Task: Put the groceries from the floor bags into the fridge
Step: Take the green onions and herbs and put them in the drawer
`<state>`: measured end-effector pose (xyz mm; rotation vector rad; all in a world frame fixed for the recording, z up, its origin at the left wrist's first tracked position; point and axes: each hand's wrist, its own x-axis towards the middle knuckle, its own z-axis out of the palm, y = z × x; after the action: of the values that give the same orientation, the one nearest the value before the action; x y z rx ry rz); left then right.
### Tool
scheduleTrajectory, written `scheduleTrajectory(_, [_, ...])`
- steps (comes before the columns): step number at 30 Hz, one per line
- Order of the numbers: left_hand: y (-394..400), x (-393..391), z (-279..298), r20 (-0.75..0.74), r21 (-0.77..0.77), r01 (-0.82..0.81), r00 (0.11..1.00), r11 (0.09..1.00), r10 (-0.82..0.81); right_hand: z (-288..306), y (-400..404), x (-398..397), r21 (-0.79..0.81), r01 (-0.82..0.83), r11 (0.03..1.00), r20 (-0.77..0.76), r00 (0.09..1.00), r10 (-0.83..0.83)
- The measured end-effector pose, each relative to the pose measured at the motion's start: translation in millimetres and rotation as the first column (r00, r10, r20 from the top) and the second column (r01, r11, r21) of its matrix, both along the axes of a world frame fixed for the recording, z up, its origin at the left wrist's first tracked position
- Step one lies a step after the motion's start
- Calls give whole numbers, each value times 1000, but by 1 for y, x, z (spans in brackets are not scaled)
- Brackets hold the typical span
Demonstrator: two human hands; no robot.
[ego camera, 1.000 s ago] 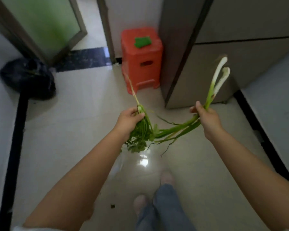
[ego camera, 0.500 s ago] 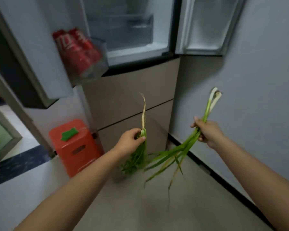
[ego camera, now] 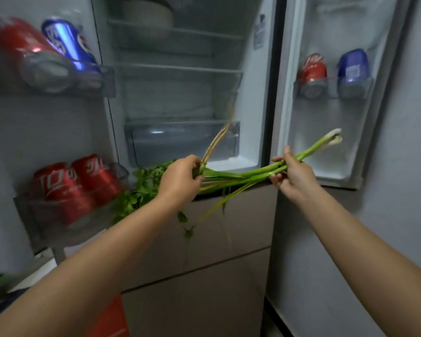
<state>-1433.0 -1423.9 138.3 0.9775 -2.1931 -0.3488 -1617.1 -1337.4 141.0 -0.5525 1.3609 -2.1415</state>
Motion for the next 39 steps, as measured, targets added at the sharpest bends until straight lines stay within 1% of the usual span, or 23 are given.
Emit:
scheduleTrajectory(3, [-44,-26,32,-77,-103,-72,995,992,64,32,-55,-24,-97,-33,995,11,999,34])
scheduleTrajectory(5, [-75,-45,54,-93,-187,-109,991,976,93,57,-91,-38,-161,-56,985,25,998,61])
scheduleTrajectory(8, [-118,-70,85,-96,-287,-170,984,943,148,94,-141,-53,-256,-97,962,42,993,111])
scheduleTrajectory(11, [-160,-90,107,-63,-356,-232,973,905,224,120,-190,-64,-348,-141,927,60,983,173])
scheduleTrajectory(15, [-214,-109,118,-36,-386,-320,943,865,332,132,-260,-76,-416,-199,887,114,957,268])
scheduleTrajectory(20, [-280,-123,118,8,-403,-408,894,819,449,130,-351,-104,-463,-289,838,210,883,420])
scheduleTrajectory(24, [-326,-131,122,66,-461,-470,828,753,557,125,-423,-127,-534,-310,787,326,783,530])
scheduleTrajectory(28, [-364,-140,125,100,-515,-507,766,691,636,130,-489,-149,-549,-352,758,373,709,599])
scheduleTrajectory(30, [-379,-144,124,114,-532,-522,736,666,667,133,-521,-160,-532,-383,755,341,720,605])
scheduleTrajectory(31, [-387,-145,123,126,-542,-524,722,657,680,132,-537,-166,-498,-394,772,330,737,589])
scheduleTrajectory(34, [-406,-148,119,178,-576,-520,674,632,717,124,-568,-181,-290,-458,840,335,773,538])
scheduleTrajectory(36, [-417,-154,116,219,-586,-514,645,627,732,116,-576,-186,-151,-534,832,354,756,550])
scheduleTrajectory(38, [-427,-162,112,257,-589,-504,625,632,737,113,-576,-191,-58,-612,789,345,729,591])
scheduleTrajectory(39, [-432,-166,110,269,-583,-500,625,640,733,112,-572,-195,-19,-623,782,330,735,593])
